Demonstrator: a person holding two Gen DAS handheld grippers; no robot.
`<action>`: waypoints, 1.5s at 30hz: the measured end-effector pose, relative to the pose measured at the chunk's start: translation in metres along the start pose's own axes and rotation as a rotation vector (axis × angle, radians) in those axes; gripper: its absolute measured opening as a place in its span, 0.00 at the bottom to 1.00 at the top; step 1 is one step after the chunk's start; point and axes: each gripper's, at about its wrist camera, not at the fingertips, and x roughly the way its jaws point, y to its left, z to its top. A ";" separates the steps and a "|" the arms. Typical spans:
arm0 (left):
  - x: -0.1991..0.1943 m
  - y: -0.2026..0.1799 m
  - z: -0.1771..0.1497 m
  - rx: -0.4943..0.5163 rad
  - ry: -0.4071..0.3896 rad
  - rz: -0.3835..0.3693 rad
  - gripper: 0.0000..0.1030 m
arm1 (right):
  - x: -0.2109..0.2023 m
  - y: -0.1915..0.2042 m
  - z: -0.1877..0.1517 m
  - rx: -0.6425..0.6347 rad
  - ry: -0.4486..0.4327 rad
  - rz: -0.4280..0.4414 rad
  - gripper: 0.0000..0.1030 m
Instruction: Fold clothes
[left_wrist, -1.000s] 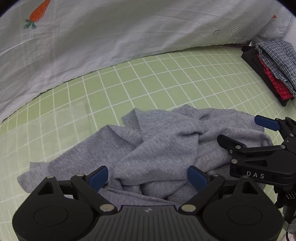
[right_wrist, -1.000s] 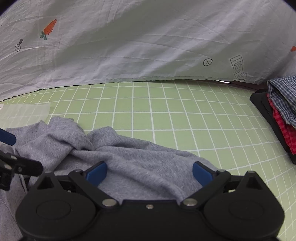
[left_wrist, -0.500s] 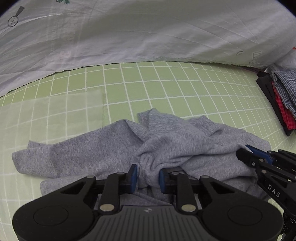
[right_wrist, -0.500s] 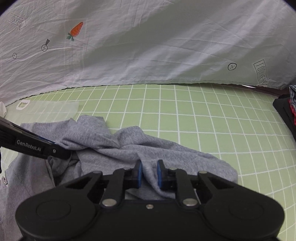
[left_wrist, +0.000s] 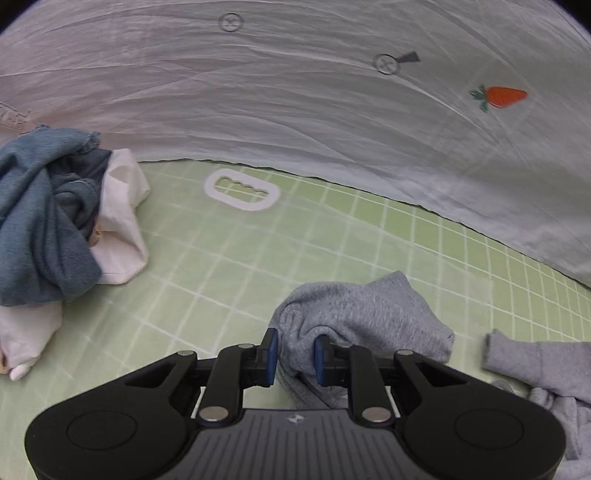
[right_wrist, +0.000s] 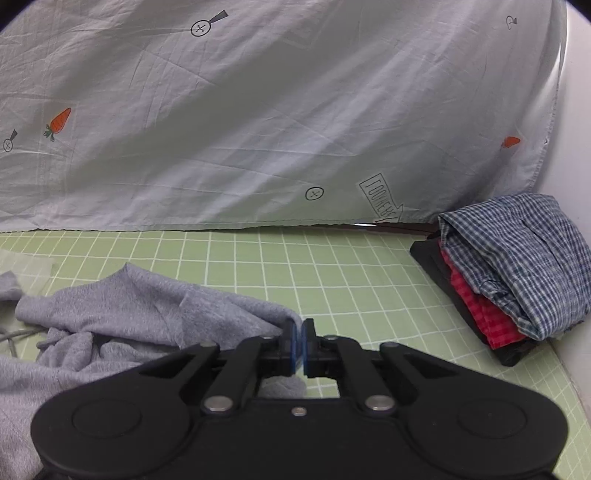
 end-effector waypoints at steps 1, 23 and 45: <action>-0.003 0.017 0.000 -0.032 -0.004 0.021 0.21 | -0.001 0.000 -0.001 -0.004 -0.005 -0.017 0.03; -0.028 0.150 -0.089 -0.294 0.075 0.071 0.07 | -0.002 0.018 0.004 0.104 0.098 -0.043 0.56; -0.006 0.188 -0.099 -0.198 0.173 -0.156 0.08 | -0.051 0.261 0.000 0.041 0.155 0.284 0.78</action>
